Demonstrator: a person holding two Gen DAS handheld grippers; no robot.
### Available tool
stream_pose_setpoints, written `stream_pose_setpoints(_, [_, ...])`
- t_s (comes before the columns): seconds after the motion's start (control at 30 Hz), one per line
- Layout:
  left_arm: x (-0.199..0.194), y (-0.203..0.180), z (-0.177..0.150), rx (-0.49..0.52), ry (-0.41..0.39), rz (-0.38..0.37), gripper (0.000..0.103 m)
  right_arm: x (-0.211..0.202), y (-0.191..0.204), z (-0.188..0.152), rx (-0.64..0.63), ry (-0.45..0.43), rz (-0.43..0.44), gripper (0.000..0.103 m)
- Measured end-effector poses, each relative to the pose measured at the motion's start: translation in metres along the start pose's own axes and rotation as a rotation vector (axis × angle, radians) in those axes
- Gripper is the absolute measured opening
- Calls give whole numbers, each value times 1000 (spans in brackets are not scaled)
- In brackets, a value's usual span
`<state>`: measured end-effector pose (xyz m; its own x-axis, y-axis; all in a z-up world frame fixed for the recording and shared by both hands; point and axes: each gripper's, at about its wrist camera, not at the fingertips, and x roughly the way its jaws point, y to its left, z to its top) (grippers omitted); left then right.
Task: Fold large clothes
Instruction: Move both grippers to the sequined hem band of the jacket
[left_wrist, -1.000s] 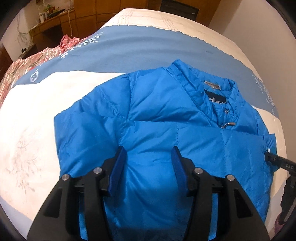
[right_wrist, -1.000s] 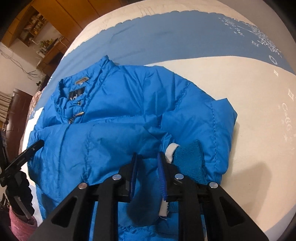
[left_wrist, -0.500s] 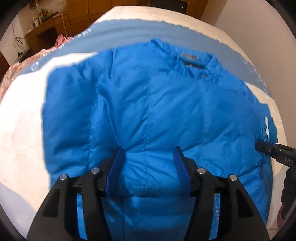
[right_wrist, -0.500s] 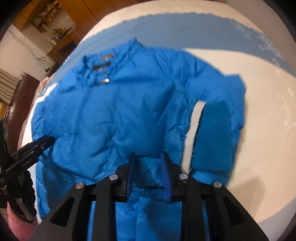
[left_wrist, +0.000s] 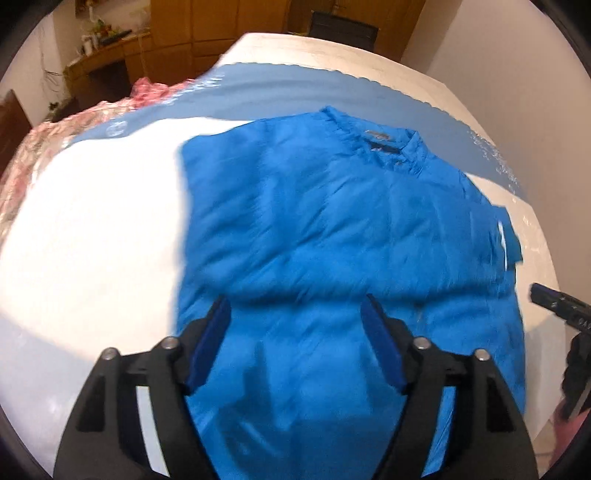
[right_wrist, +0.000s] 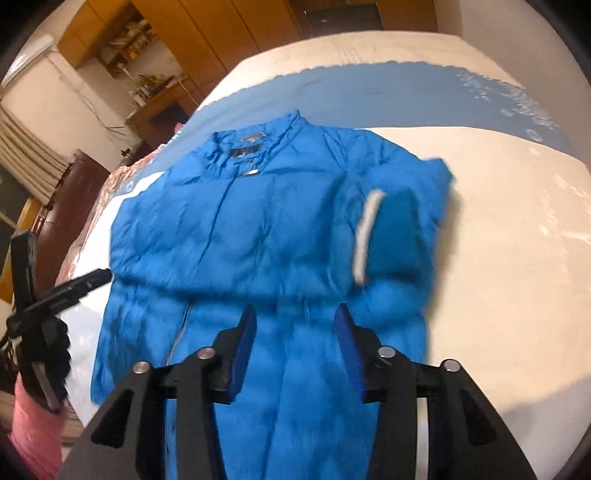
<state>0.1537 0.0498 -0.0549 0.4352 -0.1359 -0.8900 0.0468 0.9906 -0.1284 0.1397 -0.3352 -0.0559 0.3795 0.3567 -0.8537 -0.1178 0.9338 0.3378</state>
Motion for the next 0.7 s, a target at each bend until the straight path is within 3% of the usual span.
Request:
stream_pose_setpoints(0.27, [-39,63,-109,-115,122,60,78,-36,-20,-109,73,82,-43,51])
stream_pose_setpoints(0.5, [-41,85,-181,-238,218,-42,78,-42,-38,-185,191,195,30,58])
stream_pose_setpoints(0.7, [-34,81,-200,-252,227,-108,78,-32,-45,-217,250,230,88,59])
